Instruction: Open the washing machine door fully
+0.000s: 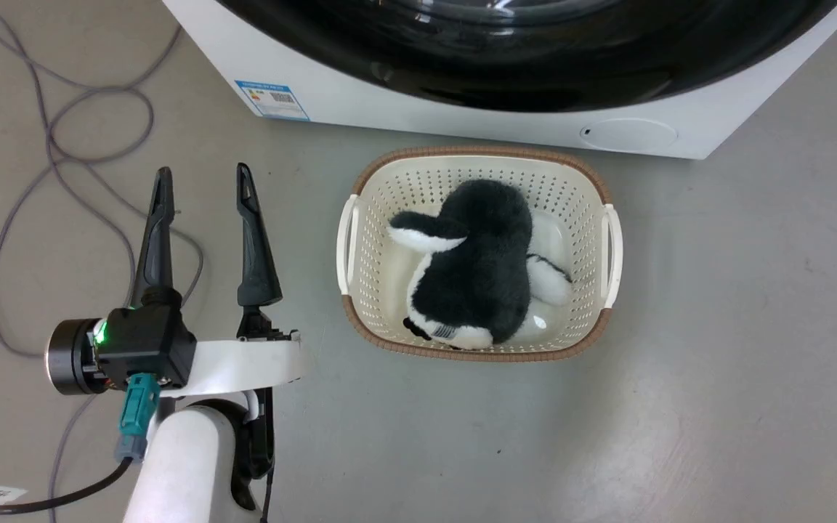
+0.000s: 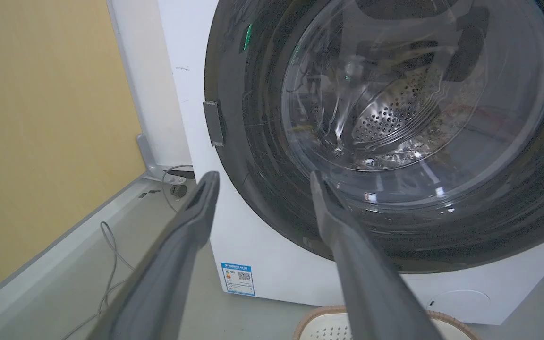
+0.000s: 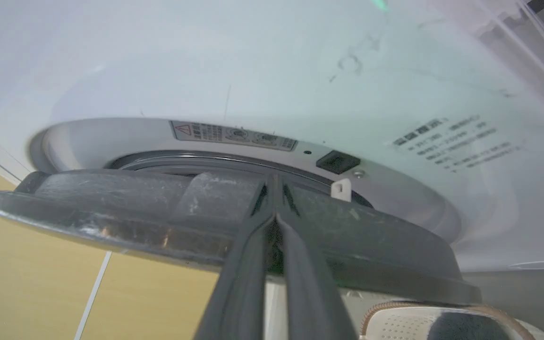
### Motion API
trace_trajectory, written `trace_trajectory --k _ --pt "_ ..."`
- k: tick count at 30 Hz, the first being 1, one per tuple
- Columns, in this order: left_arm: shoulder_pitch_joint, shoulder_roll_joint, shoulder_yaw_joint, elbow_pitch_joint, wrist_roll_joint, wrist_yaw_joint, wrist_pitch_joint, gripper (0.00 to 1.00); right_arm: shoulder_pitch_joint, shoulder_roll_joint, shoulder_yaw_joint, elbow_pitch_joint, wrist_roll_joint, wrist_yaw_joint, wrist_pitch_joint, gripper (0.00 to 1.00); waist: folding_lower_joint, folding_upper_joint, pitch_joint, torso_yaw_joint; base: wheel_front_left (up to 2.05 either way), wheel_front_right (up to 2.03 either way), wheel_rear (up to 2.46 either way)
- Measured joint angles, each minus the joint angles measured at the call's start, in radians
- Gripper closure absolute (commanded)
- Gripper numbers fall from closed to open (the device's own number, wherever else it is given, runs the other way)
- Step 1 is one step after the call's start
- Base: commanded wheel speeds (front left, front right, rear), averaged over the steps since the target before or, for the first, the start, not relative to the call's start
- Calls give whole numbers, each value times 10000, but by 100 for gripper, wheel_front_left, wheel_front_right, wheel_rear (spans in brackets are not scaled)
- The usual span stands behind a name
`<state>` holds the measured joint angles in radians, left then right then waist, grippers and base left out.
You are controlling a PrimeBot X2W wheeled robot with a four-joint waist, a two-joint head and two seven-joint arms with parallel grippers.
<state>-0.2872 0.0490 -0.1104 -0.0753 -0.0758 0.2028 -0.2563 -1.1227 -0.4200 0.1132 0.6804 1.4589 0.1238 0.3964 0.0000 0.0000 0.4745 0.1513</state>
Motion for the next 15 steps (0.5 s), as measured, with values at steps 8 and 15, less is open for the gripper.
trace_trajectory --k 8,15 --pt "12 0 -8 84 -69 0 0 0 672 -6 121 -389 320 -2 303 100 0 0 -316 -117 0 0 0" --pt "258 0 73 171 -65 -6 0 0 1616 146 196 -941 631 -4 407 100 0 0 -751 -269 0 0 0"
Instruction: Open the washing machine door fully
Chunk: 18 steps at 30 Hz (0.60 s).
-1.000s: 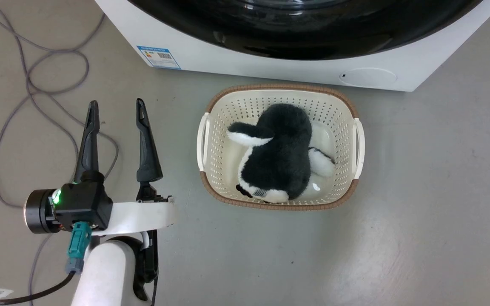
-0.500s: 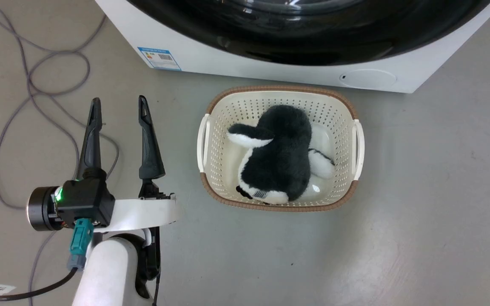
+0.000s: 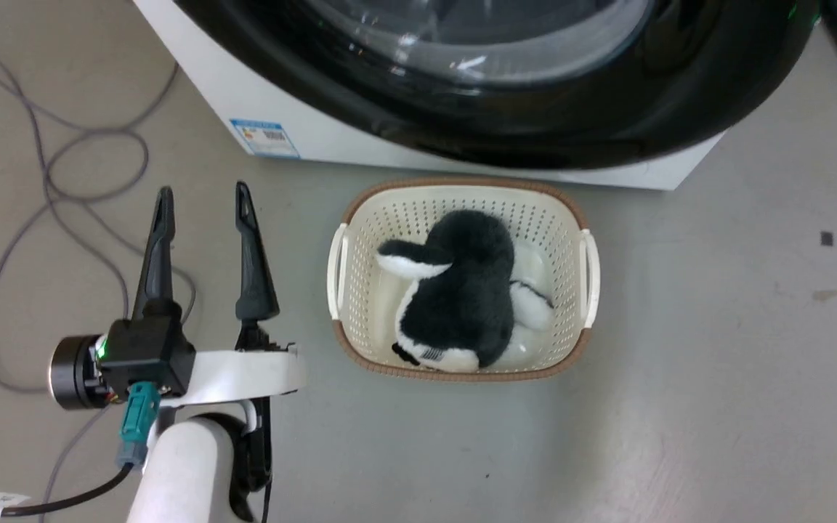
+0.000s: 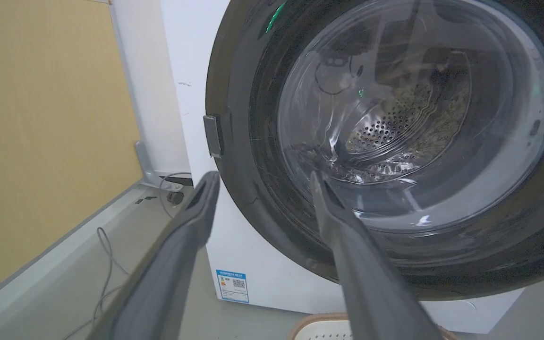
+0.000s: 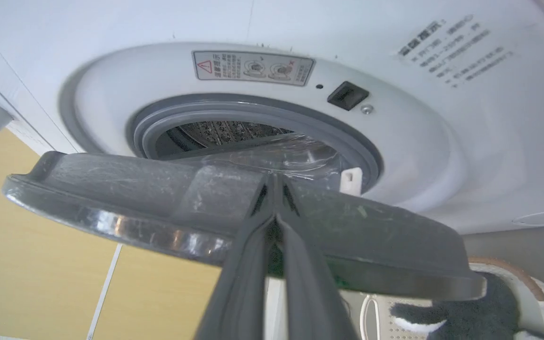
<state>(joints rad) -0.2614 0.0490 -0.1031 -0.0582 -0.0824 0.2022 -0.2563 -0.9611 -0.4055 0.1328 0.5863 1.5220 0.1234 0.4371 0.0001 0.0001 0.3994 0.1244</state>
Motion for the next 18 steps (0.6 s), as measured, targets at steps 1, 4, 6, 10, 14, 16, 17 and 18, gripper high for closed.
trace_trajectory --k 1,4,6,10,14,16,17,18 --pt "41 0 33 23 2 -15 0 0 151 38 10 -92 38 0 0 100 0 0 -70 -28 0 0 0" --pt "177 0 134 75 15 -42 0 0 591 117 56 -345 134 0 21 100 0 0 -294 -103 0 0 0" --pt "225 0 182 84 50 -92 0 0 821 174 94 -495 184 0 33 100 0 0 -436 -150 0 0 0" --pt "390 0 255 150 105 -132 0 0 1246 359 150 -832 303 2 125 100 0 0 -721 -227 0 0 0" --pt "518 -2 303 173 123 -196 0 0 1754 706 351 -1335 506 6 405 100 -1 0 -964 -287 0 0 0" --pt "596 0 336 196 155 -203 0 0 2018 882 441 -1584 564 6 516 100 -1 0 -1052 -316 0 0 0" --pt "606 0 349 201 176 -203 0 0 2162 924 476 -1728 596 6 564 100 -1 0 -1093 -330 0 0 0" --pt "622 0 349 196 176 -203 0 0 2296 943 518 -1870 633 6 625 100 -1 0 -1134 -342 0 0 0"
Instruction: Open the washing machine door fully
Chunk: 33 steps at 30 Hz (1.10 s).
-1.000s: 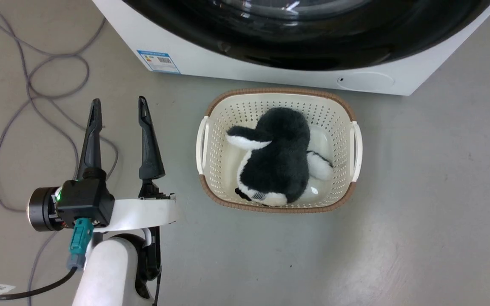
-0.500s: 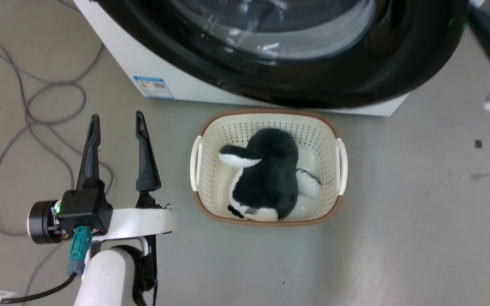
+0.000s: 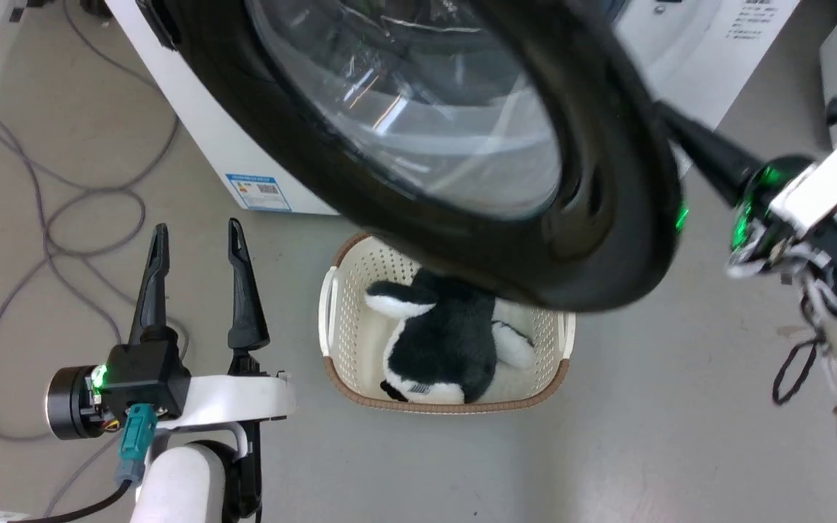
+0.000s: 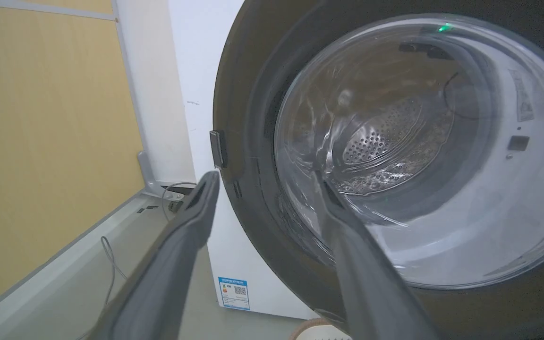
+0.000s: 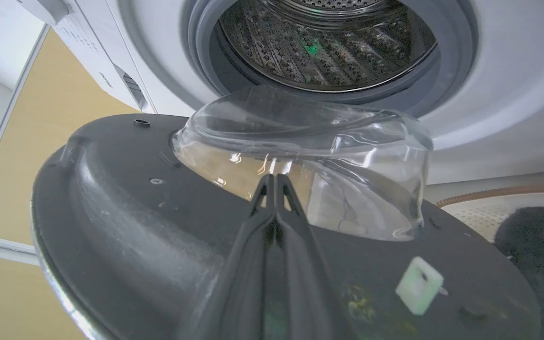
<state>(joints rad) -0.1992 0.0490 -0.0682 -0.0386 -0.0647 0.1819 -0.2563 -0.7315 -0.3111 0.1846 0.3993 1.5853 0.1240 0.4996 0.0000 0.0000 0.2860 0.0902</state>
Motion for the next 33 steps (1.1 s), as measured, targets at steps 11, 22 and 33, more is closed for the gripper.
trace_trajectory --k 11,22,33 --pt "410 0 50 75 35 -15 -2 0 1880 430 364 -1770 265 0 529 100 0 0 -615 -30 0 0 0" --pt "841 0 58 280 105 -178 0 0 3298 1070 899 -2385 334 0 809 100 -1 0 -1376 -6 0 0 0" --pt "1335 0 42 447 150 -267 -2 0 4261 1799 1442 -2472 211 0 901 100 -2 0 -2011 164 0 0 0"
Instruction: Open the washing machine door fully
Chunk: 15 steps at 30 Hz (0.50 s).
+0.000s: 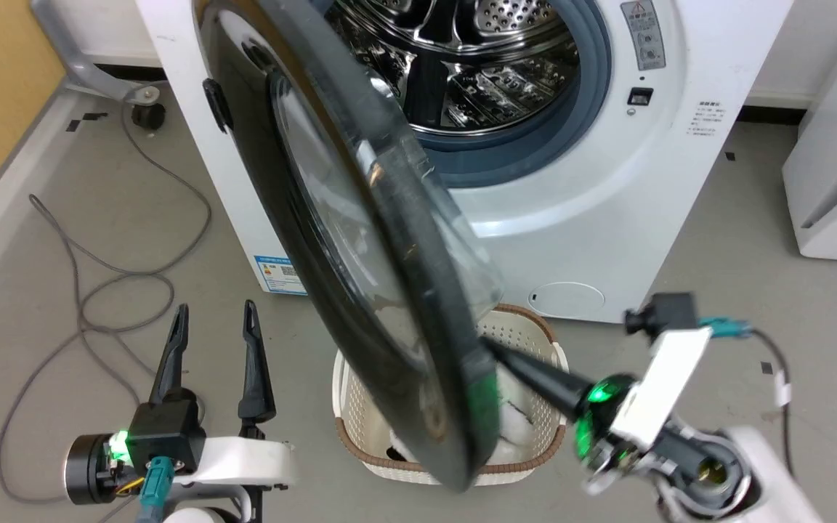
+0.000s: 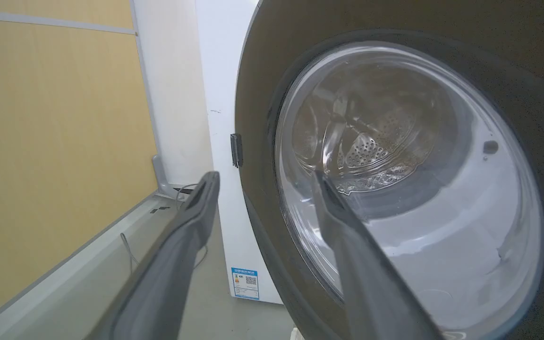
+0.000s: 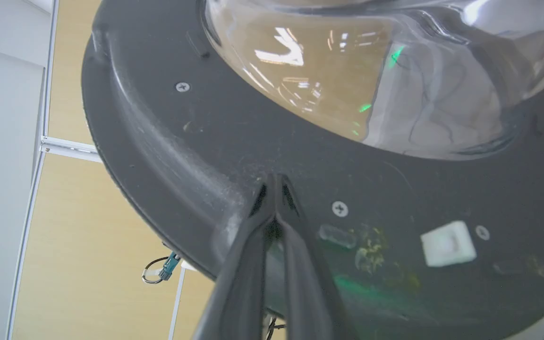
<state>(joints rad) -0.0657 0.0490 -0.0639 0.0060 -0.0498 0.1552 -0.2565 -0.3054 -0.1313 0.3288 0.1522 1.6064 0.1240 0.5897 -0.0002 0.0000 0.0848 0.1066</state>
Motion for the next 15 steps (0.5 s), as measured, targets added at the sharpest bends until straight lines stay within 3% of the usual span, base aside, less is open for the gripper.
trace_trajectory --k 9,15 --pt "240 0 94 242 -2 -12 0 0 607 483 690 0 -148 0 -59 100 0 0 -309 3 0 0 0" --pt "486 -2 186 395 29 -134 0 0 916 629 675 -73 -274 0 -673 100 1 0 -581 -168 0 0 0"
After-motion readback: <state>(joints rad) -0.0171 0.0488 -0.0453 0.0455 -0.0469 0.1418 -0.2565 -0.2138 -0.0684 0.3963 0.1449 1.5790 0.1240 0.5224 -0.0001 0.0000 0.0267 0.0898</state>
